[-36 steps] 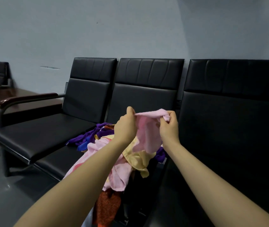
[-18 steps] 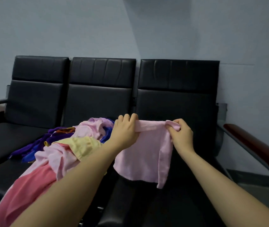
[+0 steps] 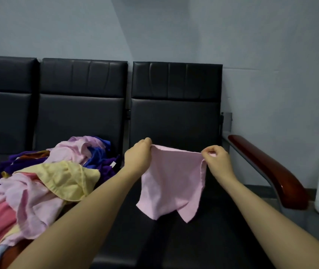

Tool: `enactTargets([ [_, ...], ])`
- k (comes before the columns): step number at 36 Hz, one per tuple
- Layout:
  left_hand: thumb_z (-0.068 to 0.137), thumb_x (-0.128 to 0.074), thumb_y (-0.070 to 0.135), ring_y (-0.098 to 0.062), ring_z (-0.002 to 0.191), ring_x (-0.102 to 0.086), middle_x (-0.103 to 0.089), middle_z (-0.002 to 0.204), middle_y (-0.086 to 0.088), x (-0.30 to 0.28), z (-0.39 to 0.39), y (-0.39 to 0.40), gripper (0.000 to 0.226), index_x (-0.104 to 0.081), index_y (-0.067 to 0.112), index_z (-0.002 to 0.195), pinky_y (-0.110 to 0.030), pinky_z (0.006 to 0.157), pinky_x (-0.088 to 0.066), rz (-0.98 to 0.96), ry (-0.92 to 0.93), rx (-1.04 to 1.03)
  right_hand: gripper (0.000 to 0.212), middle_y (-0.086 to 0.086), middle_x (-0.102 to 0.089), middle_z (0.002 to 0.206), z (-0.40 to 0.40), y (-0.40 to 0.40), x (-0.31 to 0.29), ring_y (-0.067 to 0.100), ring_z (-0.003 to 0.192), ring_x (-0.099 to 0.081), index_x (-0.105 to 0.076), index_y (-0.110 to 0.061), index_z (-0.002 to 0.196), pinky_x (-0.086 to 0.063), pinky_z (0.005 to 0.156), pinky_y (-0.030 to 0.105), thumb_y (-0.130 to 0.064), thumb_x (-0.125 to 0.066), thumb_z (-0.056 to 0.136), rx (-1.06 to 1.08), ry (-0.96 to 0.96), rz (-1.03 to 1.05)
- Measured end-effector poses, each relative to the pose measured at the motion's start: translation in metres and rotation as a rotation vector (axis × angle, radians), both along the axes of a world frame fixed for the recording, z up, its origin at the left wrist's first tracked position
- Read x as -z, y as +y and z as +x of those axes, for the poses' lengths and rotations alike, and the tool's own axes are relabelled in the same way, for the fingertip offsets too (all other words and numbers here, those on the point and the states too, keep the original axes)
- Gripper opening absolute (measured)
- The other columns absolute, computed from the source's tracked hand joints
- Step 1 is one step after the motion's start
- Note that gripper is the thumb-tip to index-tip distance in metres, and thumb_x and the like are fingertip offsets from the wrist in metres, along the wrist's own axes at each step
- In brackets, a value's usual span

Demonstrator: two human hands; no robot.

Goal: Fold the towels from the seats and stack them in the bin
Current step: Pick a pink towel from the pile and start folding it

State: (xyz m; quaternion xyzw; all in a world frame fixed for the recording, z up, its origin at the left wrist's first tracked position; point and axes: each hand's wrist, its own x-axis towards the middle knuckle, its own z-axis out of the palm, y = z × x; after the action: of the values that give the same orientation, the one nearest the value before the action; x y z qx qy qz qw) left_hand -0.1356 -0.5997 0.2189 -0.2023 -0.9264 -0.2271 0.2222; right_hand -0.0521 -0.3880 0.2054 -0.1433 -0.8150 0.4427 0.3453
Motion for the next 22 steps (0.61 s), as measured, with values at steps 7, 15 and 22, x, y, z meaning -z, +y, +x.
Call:
enactTargets([
  [7, 0.098, -0.037, 0.012, -0.024, 0.081, -0.053, -0.054, 0.1, -0.004, -0.004, -0.006, 0.007, 0.023, -0.06, 0.008, 0.099, -0.032, 0.063, -0.038, 0.162, 0.062, -0.06, 0.019, 0.006, -0.048, 0.107, -0.002, 0.015, -0.012, 0.015, 0.086, -0.048, -0.061, -0.003, 0.098, -0.039, 0.073, 0.026, 0.003, -0.045, 0.091, 0.114, -0.095, 0.312],
  [15, 0.095, -0.045, 0.015, -0.027, 0.087, -0.06, -0.061, 0.099, -0.003, -0.009, -0.023, 0.011, 0.021, -0.064, 0.013, 0.102, -0.038, 0.07, -0.05, 0.404, -0.03, -0.085, 0.021, 0.01, -0.062, 0.094, -0.019, 0.027, -0.021, 0.024, 0.077, -0.06, -0.067, -0.009, 0.089, -0.051, 0.065, 0.034, -0.001, -0.048, 0.091, 0.216, -0.029, 0.183],
  [22, 0.09, -0.048, 0.002, -0.018, 0.086, -0.059, -0.064, 0.093, -0.004, -0.015, -0.043, 0.022, 0.02, -0.065, 0.01, 0.098, -0.029, 0.072, -0.047, 0.741, -0.173, -0.002, 0.026, 0.008, -0.065, 0.088, -0.045, 0.026, -0.026, 0.026, 0.084, -0.068, -0.062, -0.016, 0.081, -0.058, 0.077, 0.039, 0.005, -0.049, 0.09, 0.143, 0.106, -0.317],
])
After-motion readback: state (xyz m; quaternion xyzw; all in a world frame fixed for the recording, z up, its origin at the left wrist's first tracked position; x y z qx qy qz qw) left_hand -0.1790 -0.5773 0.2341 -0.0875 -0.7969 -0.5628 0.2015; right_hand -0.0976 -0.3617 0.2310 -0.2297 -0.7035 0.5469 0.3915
